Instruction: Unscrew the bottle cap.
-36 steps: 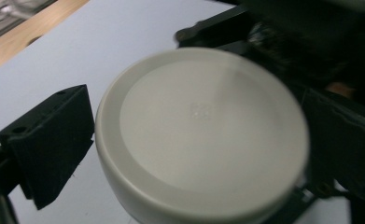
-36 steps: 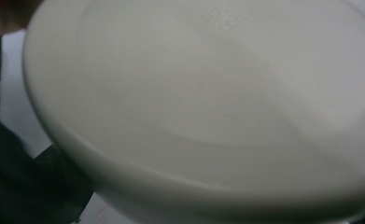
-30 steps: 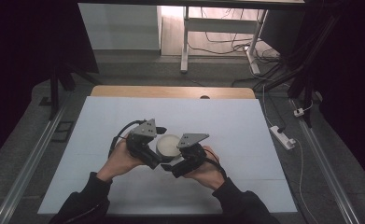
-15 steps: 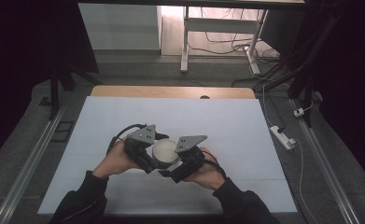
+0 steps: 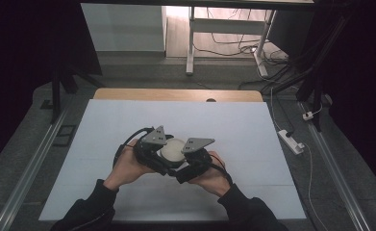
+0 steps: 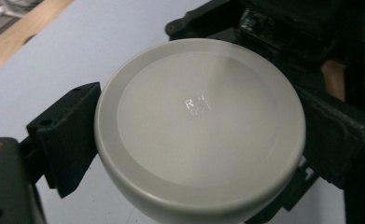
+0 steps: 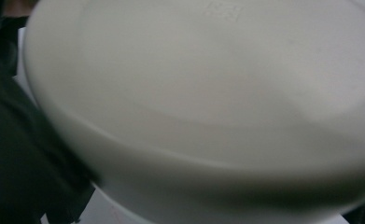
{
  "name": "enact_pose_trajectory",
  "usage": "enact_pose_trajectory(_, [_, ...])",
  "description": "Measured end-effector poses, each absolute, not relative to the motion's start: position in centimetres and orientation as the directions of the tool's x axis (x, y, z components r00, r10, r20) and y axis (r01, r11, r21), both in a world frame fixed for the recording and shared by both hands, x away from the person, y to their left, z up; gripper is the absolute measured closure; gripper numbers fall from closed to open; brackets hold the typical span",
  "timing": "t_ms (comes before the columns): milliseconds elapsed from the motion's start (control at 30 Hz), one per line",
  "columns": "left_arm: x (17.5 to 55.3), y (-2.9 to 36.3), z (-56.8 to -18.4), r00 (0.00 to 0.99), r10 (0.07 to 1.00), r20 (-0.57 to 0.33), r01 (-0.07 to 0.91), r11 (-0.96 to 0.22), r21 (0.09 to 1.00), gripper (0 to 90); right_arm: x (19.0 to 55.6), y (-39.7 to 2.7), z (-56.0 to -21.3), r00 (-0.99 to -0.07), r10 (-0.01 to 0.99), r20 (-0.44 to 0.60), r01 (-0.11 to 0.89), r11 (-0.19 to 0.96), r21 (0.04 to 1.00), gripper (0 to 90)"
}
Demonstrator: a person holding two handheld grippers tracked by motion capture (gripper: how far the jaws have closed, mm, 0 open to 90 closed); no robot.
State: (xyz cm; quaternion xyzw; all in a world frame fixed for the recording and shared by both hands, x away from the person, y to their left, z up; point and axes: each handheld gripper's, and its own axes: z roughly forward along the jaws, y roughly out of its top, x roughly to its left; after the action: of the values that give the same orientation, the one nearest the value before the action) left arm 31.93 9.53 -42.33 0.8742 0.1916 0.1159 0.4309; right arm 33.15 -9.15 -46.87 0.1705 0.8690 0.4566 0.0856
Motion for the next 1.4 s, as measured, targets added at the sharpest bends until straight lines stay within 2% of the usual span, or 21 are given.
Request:
enact_pose_trajectory(200, [31.6,8.9,-42.4,0.868,0.494,0.053,0.258,-0.539,0.802,8.1,33.3,-9.2,-46.9,-0.911,0.413,0.001,0.237,0.521,0.82,7.0])
enact_pose_trajectory(767, [31.4,10.4,-41.0,0.845,0.534,0.032,0.272,-0.482,0.833,8.1,33.3,-9.3,-47.0,-0.914,0.405,-0.002,0.232,0.528,0.817,7.0])
enact_pose_trajectory(1400, [30.3,12.6,-41.2,0.859,0.512,0.008,0.273,-0.47,0.839,8.1,34.3,-11.1,-46.7,-0.896,0.444,-0.013,0.244,0.517,0.82,7.0])
